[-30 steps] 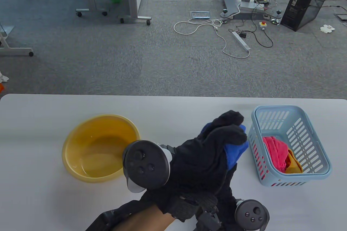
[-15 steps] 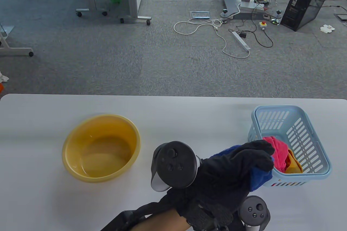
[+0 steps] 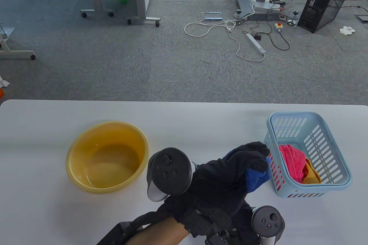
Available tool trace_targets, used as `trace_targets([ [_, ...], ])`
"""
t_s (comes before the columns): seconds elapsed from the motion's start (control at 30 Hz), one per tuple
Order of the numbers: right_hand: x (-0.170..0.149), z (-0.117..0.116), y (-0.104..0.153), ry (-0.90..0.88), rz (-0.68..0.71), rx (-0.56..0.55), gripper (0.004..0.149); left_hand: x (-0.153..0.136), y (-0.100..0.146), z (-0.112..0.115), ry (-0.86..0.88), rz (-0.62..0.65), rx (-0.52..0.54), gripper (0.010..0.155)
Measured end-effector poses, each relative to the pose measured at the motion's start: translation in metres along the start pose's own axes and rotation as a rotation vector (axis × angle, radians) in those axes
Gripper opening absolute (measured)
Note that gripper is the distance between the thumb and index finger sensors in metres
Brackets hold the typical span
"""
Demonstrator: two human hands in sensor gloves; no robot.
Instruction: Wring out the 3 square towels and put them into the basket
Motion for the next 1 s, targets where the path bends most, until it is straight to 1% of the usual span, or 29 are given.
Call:
trace_targets([
  [0.1, -0.002, 0.002, 0.000, 0.001, 0.004, -0.022, 0.044, -0.008, 0.003, -0.012, 0.019, -0.019, 0.007, 0.046],
  [0.23, -0.002, 0.005, 0.000, 0.010, 0.009, -0.037, 0.071, -0.020, 0.009, -0.032, 0.015, -0.060, 0.052, 0.046],
  [0.3, -0.001, 0.007, 0.001, 0.040, 0.011, -0.049, 0.076, -0.029, 0.015, -0.045, 0.009, -0.081, 0.086, 0.046],
  [0.37, -0.001, 0.010, 0.001, 0.075, 0.008, -0.066, 0.078, -0.036, 0.019, -0.054, 0.019, -0.096, 0.108, 0.046],
  [0.43, -0.001, 0.011, 0.000, 0.108, 0.016, -0.071, 0.078, -0.048, 0.026, -0.066, 0.029, -0.126, 0.148, 0.046],
  [0.47, 0.000, 0.011, 0.001, 0.116, 0.017, -0.062, 0.074, -0.053, 0.029, -0.069, 0.028, -0.139, 0.164, 0.046],
  [0.57, 0.006, 0.011, 0.004, 0.189, 0.036, -0.103, 0.066, -0.073, 0.040, -0.077, 0.006, -0.183, 0.180, 0.046],
  [0.7, 0.011, 0.013, 0.005, 0.225, 0.063, -0.126, 0.062, -0.097, 0.051, -0.079, -0.061, -0.244, 0.168, 0.046],
  [0.8, 0.010, 0.017, 0.005, 0.178, 0.054, -0.136, 0.062, -0.108, 0.057, -0.079, -0.146, -0.287, 0.170, 0.046],
  [0.9, 0.013, 0.022, 0.006, 0.179, 0.064, -0.157, 0.062, -0.117, 0.062, -0.078, -0.233, -0.323, 0.168, 0.047],
  [1.0, 0.017, 0.028, 0.007, 0.175, 0.078, -0.184, 0.062, -0.133, 0.067, -0.075, -0.272, -0.351, 0.145, 0.046],
])
Point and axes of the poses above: the tracker on the back of each hand, its own x axis roughly to the thumb side, its own y axis roughly from the fingertips to the wrist, z = x × y, the point moved 5 cm from there along -y, roughly from the wrist to the fingertips, and after that the axes turned 13 degrees about -y, right-handed, at the moved point
